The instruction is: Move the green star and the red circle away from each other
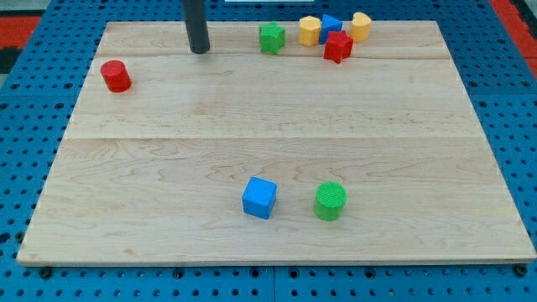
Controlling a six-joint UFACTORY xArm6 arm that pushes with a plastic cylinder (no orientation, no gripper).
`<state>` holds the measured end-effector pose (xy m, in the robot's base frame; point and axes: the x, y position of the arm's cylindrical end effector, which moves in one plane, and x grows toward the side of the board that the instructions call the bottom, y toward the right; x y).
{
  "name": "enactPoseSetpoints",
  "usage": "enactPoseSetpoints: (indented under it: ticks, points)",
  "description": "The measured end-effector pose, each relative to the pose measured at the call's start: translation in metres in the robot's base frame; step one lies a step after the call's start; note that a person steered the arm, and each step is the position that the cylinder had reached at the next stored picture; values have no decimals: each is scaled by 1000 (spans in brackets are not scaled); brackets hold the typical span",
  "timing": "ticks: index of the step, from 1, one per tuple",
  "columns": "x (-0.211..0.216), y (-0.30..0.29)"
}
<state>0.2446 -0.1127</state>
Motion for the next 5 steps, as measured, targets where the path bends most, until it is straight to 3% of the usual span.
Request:
enactPoseSetpoints:
  ticks: [1,2,3,4,5]
  points:
    - [13,82]
    - [55,110]
    - [147,161]
    - [243,267]
    - [329,310]
